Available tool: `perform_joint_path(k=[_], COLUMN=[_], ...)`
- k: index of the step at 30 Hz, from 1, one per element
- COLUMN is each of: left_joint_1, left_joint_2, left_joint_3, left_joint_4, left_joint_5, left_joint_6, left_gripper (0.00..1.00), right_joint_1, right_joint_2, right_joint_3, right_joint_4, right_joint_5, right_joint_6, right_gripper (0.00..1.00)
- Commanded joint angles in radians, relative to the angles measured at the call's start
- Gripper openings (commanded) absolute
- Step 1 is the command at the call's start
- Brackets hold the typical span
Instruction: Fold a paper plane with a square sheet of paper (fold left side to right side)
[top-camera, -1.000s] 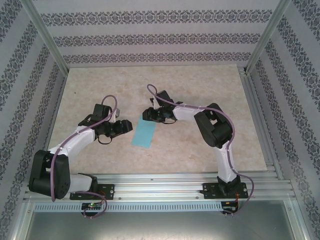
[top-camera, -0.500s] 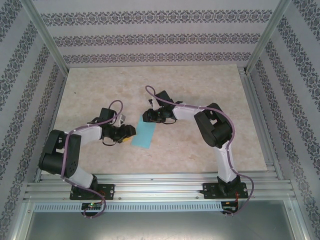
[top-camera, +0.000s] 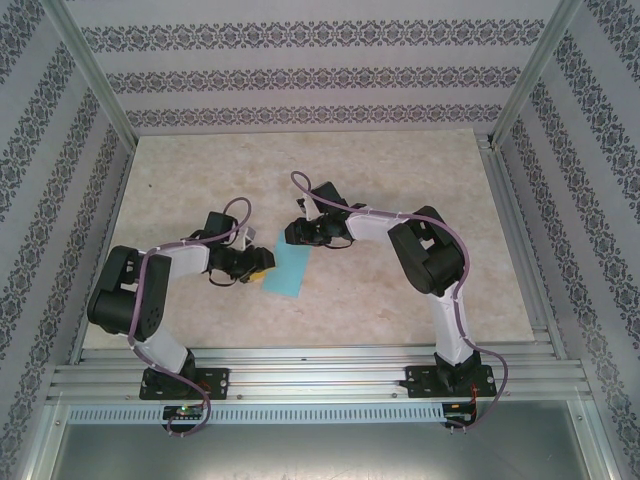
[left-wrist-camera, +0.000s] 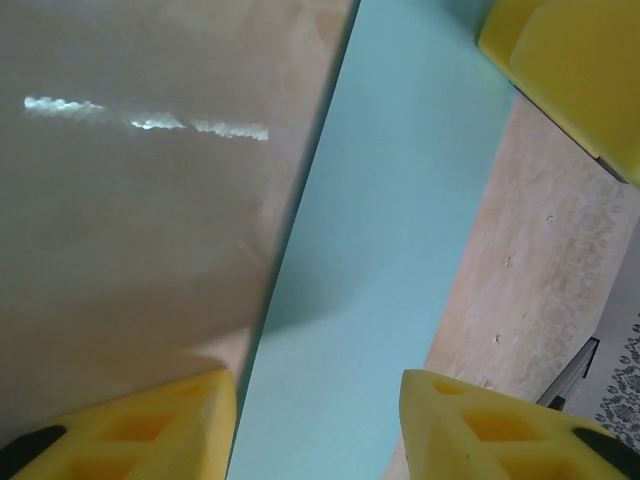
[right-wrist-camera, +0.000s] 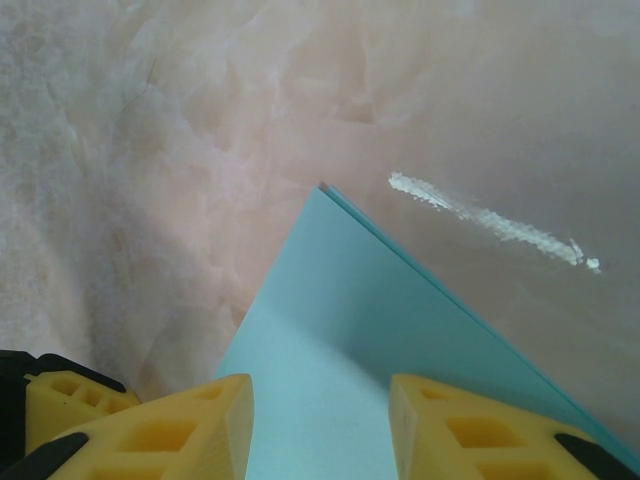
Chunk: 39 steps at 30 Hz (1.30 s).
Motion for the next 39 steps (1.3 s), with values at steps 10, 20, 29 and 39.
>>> perform_joint_path(k=[10, 20, 29, 39], left_joint_1=[-0.044, -0.046, -0.053, -0.089], left_joint_2=[0.067, 0.117, 0.131, 0.088], left_joint_3=[0.097, 0.166, 0.186, 0.147], left_joint_4=[0.034, -0.001, -0.01, -0.019], left_joint_5=[-0.035, -0.044, -0.042, -0.071], left_joint_6=[0.032, 0.051, 0.046, -0.059], left_gripper=[0.41, 0.32, 0.07, 0.0], right_joint_1=[-0.001, -0.004, -0.021, 0.053], right_joint_2=[0.005, 0.001, -0.083, -0.483], right_joint_3=[-0.03, -0.037, -0.074, -0.36], right_joint_4=[0.014, 0.022, 0.045, -0.022], right_joint_5=[-0.021, -0.026, 0.015, 0.237], right_joint_6=[0.0, 0.002, 0.006, -0.088], right_gripper=[0.4, 0.4, 0.41, 0.48])
